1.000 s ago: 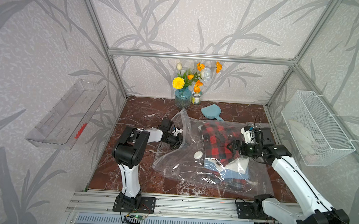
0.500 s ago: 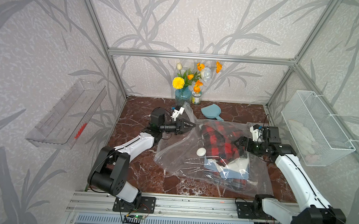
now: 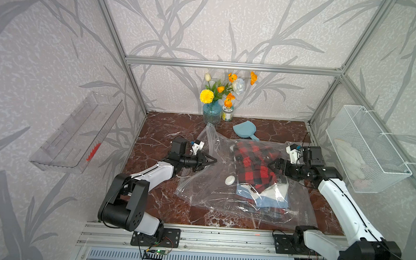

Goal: Take the shirt out of the vacuum bag
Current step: Open the vacuum bag at the center of the board.

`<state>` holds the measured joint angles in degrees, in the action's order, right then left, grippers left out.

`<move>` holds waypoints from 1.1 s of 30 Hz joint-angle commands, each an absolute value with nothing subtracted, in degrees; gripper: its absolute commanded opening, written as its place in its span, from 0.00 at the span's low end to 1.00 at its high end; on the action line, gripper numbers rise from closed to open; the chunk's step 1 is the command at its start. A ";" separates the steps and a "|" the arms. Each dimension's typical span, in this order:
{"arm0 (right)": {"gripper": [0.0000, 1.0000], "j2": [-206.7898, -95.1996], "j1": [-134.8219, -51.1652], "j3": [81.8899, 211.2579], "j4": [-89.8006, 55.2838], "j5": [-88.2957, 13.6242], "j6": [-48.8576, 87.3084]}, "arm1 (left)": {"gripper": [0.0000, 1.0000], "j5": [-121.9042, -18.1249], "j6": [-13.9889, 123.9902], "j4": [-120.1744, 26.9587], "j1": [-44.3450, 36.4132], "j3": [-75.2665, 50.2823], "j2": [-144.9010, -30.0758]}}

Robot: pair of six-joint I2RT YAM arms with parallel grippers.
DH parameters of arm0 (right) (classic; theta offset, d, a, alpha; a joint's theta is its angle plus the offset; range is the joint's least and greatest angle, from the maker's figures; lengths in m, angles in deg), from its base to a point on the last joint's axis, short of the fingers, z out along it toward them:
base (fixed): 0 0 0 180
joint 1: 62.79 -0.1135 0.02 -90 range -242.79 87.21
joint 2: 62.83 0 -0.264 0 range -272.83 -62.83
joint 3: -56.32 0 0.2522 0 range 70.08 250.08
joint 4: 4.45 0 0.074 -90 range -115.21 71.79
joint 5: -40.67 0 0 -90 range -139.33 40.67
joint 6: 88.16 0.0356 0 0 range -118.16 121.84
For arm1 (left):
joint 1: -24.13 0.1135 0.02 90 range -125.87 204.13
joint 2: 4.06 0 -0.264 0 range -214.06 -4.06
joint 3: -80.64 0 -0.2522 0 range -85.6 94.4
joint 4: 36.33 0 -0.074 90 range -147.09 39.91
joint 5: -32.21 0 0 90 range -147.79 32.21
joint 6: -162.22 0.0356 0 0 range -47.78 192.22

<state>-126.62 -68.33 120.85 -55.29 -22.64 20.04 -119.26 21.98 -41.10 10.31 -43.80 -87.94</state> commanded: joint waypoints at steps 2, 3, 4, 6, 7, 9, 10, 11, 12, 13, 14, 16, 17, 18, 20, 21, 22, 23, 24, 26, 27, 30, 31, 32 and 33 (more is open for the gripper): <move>1.00 -129.23 -77.43 124.67 -52.46 -22.11 22.27 | 0.22 -118.50 27.68 -49.48 9.83 -43.09 -86.74; 1.00 -130.62 -79.93 126.02 -52.43 -23.45 22.43 | 0.19 -118.43 27.97 -50.10 9.64 -43.30 -86.61; 1.00 -132.57 -82.77 127.88 -52.31 -24.52 22.47 | 0.15 -118.08 28.50 -51.24 9.23 -43.38 -86.10; 1.00 -136.49 -87.10 131.97 -52.15 -26.44 22.71 | 0.10 -116.77 29.98 -53.51 8.38 -43.46 -84.65; 1.00 -138.76 -89.32 134.04 -51.68 -27.11 23.05 | 0.09 -116.06 30.58 -54.54 7.94 -43.45 -83.86; 0.99 -142.71 -93.08 138.42 -50.94 -27.99 23.30 | 0.08 -115.15 31.16 -55.85 7.37 -43.29 -82.79; 1.00 -144.84 -94.94 140.91 -50.90 -28.55 23.14 | 0.08 -114.78 31.34 -56.29 7.06 -43.24 -82.55; 0.99 -147.23 -96.57 143.47 -50.86 -29.21 23.09 | 0.08 -114.50 31.53 -56.50 6.93 -43.25 -82.32; 1.00 -149.22 -97.76 145.58 -50.74 -29.52 22.94 | 0.09 -114.27 31.53 -56.45 6.74 -43.32 -82.17; 0.99 -151.53 -98.91 147.89 -50.69 -29.62 22.91 | 0.08 -113.97 31.45 -56.38 6.57 -43.43 -82.07; 1.00 -153.88 -99.86 150.25 -50.97 -29.86 22.89 | 0.08 -113.80 31.29 -56.21 6.32 -43.52 -82.10; 1.00 -157.96 -101.14 154.05 -51.38 -30.02 23.33 | 0.08 -113.60 31.01 -55.73 5.95 -43.78 -81.88; 1.00 -159.92 -101.79 155.88 -51.34 -30.08 23.46 | 0.08 -113.42 30.87 -55.59 5.82 -43.91 -81.84; 1.00 -162.06 -102.22 157.57 -51.34 -30.15 23.51 | 0.08 -113.29 30.78 -55.31 5.53 -43.98 -81.74; 1.00 -166.14 -103.48 161.53 -52.12 -30.57 23.57 | 0.08 -113.03 30.69 -55.06 5.14 -44.02 -81.44; 1.00 -167.86 -103.90 163.19 -52.54 -30.96 23.84 | 0.08 -112.90 30.60 -54.95 4.83 -44.00 -81.35; 1.00 -169.79 -104.16 165.01 -53.08 -30.98 24.12 | 0.08 -112.77 30.48 -54.77 4.65 -44.07 -81.27; 0.99 -171.55 -104.25 166.67 -53.79 -30.79 24.44 | 0.08 -112.64 30.34 -54.54 4.45 -44.11 -81.08; 0.98 -172.85 -104.40 167.88 -54.41 -31.06 24.73 | 0.08 -112.47 30.17 -54.50 4.36 -44.22 -80.88; 0.97 -174.95 -104.54 168.78 -53.92 -31.28 25.78 | 0.08 -112.28 29.80 -54.10 4.12 -44.50 -80.48; 0.96 -175.75 -104.71 169.10 -53.30 -30.80 26.20 | 0.08 -112.19 29.77 -54.02 4.01 -44.47 -80.36; 0.95 -177.88 -105.90 171.07 -55.05 -32.59 25.46 | 0.08 -112.02 29.88 -54.31 3.94 -44.57 -80.10; 0.95 -178.36 -106.18 171.26 -55.52 -33.37 25.39 | 0.08 -111.94 29.90 -54.31 3.96 -44.69 -79.89; 0.94 -178.84 -106.30 171.05 -55.86 -34.25 25.44 | 0.08 -111.93 29.95 -54.31 3.93 -44.71 -79.55; 0.92 -178.95 -106.30 170.35 -55.56 -34.88 25.94 | 0.08 -111.93 29.95 -54.30 3.96 -44.74 -79.29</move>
<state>-178.31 -105.49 169.35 -53.58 -32.19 25.06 -111.50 29.59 -54.38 4.36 -43.88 -81.40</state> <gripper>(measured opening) 0.930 0.081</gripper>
